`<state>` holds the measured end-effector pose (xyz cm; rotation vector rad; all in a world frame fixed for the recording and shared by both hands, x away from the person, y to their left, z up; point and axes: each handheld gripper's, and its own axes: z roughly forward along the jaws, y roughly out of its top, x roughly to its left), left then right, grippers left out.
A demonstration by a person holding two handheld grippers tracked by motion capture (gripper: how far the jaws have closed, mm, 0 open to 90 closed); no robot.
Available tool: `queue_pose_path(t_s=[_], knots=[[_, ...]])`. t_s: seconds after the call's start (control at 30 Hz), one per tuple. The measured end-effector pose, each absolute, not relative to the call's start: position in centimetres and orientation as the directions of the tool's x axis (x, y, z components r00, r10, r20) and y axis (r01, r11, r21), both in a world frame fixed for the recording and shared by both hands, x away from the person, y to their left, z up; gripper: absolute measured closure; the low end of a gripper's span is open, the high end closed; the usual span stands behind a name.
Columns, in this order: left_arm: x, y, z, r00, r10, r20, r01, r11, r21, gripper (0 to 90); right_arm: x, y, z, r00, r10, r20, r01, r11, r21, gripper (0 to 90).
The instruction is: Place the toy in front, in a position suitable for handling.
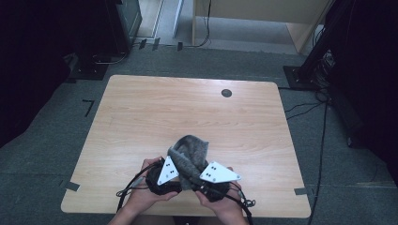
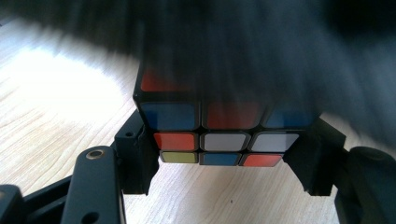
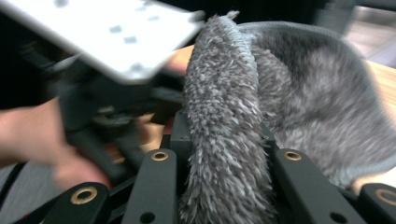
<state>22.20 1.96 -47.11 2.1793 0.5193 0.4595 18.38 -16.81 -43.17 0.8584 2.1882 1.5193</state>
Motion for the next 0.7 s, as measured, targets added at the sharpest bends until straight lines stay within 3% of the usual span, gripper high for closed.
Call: queue_pose_path(t_s=[0.1, 0.3, 0.6, 0.7], knots=[[22.3, 2.1, -47.2, 0.846, 0.513, 0.149, 0.209, -0.575, 0.791, 34.7, 18.2, -16.0, -43.3, -0.758, 0.652, 0.004, 0.256, 0.291, 0.922, 71.8], [22.4, 2.2, -47.2, 0.847, 0.512, 0.140, 0.212, -0.568, 0.795, 34.7, 19.5, -19.0, -43.5, -0.657, 0.748, 0.097, 0.333, 0.172, 0.927, 71.8], [22.4, 2.2, -47.2, 0.851, 0.510, 0.126, 0.218, -0.560, 0.799, 34.6, 18.3, -16.8, -43.4, -0.756, 0.648, 0.093, 0.304, 0.223, 0.926, 70.3], [22.4, 2.1, -47.2, 0.849, 0.513, 0.128, 0.218, -0.560, 0.799, 34.7, 18.1, -16.4, -43.3, -0.755, 0.654, 0.043, 0.277, 0.259, 0.925, 70.9]])
